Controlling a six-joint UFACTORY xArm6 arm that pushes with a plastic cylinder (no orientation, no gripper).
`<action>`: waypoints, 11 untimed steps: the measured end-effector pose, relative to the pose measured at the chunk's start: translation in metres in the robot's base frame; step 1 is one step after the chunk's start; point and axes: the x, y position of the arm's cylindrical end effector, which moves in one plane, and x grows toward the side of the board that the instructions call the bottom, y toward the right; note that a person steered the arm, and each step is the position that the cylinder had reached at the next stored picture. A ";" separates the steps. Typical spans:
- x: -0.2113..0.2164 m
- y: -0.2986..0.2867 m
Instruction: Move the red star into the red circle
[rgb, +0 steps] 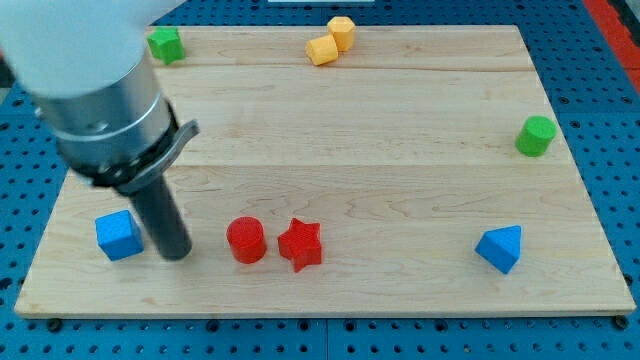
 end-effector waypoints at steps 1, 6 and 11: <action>0.027 0.016; 0.015 0.213; -0.004 0.036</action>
